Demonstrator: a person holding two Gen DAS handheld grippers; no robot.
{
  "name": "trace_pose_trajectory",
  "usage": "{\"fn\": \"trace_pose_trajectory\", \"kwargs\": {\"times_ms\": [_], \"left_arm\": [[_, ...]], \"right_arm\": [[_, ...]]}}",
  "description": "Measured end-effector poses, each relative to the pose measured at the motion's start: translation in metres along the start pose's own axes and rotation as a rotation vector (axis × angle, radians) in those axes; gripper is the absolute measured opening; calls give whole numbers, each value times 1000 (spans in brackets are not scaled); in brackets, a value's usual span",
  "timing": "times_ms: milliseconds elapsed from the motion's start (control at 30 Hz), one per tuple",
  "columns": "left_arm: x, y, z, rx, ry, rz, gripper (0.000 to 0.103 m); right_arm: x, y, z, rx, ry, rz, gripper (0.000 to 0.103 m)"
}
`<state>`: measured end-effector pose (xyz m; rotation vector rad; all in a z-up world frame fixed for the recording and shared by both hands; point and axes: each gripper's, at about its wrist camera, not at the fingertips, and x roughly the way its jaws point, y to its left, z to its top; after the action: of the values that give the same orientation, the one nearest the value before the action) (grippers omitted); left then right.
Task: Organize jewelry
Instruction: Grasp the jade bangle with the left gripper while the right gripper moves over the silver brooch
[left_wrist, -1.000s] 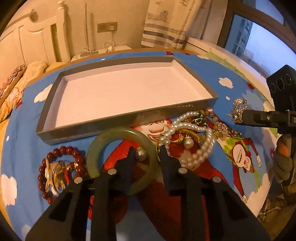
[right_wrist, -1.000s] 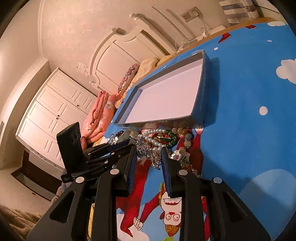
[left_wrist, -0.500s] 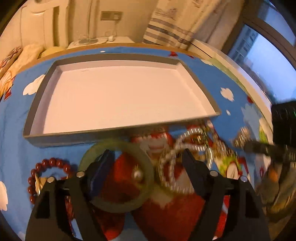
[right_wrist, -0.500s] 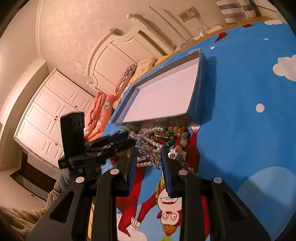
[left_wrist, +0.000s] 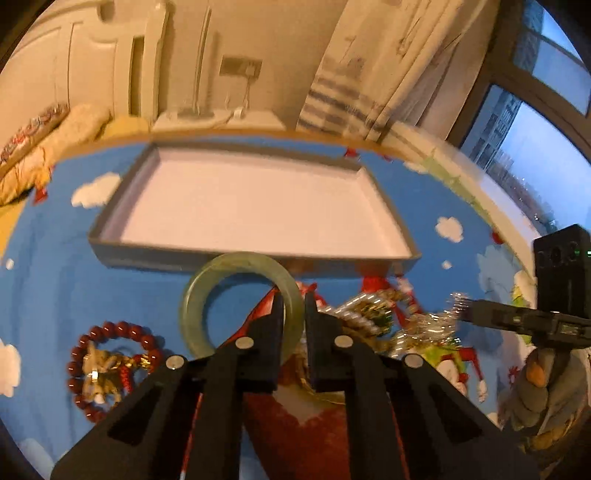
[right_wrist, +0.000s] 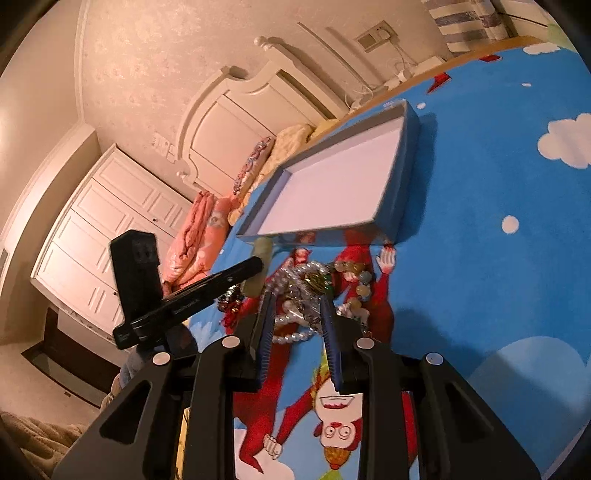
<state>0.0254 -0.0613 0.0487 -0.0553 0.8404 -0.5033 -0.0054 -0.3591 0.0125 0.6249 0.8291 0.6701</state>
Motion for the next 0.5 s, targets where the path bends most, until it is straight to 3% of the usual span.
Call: {"fn": "trace_pose_trajectory", "kwargs": {"times_ms": [333, 467, 500], "left_arm": [[-39, -1, 12, -9, -97, -13, 11], [-46, -2, 21, 21, -110, 7, 11], [-46, -1, 23, 24, -112, 8, 11]], "right_arm": [[9, -3, 5, -4, 21, -88, 27], [22, 16, 5, -145, 58, -183, 60], [27, 22, 4, -183, 70, -195, 60]]}}
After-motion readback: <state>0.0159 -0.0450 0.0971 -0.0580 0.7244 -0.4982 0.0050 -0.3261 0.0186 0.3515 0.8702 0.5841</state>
